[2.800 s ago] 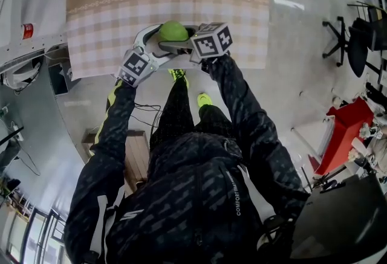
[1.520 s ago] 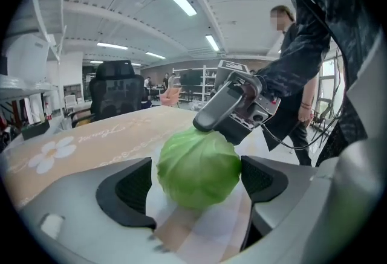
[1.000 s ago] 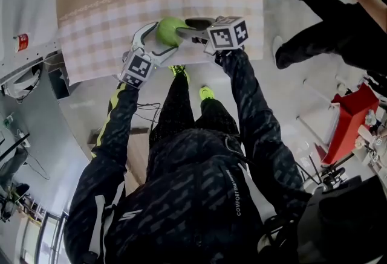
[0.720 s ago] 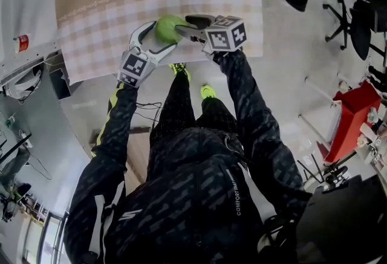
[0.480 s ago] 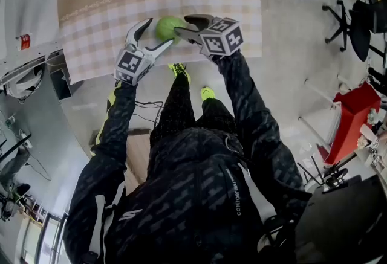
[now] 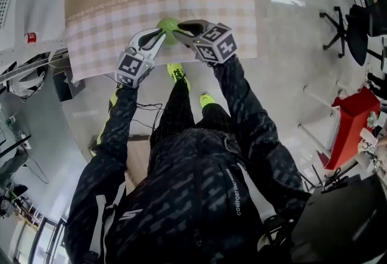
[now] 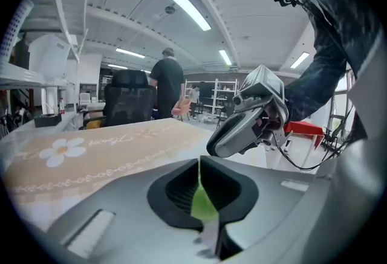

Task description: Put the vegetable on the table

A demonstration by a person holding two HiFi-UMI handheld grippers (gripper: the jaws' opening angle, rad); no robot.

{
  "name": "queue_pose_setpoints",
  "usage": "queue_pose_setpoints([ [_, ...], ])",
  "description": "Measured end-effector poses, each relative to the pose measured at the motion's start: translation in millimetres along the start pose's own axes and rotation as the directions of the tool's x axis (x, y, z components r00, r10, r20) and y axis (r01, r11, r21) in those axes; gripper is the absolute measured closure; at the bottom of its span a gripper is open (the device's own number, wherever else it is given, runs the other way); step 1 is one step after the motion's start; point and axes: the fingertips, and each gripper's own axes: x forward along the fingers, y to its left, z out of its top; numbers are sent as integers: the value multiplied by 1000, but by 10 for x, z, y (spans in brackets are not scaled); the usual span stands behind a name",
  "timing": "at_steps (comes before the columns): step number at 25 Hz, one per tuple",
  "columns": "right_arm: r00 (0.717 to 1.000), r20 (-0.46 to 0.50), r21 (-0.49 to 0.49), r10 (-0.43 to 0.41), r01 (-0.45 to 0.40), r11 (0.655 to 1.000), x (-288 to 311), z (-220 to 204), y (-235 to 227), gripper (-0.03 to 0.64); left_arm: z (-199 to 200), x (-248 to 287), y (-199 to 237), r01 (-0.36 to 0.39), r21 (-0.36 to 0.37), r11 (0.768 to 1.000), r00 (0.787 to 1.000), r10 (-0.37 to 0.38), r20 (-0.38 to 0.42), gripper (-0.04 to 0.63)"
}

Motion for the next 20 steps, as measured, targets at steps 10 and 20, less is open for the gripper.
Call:
queue_pose_setpoints([
  [10, 999, 10, -79, 42, -41, 996, -239, 19, 428, 615, 159, -152, -351, -29, 31, 999, 1000, 28, 11, 601],
  [20, 991, 10, -56, 132, -132, 990, -496, 28, 847, 617, 418, -355, -659, -44, -47, 998, 997, 47, 59, 603],
])
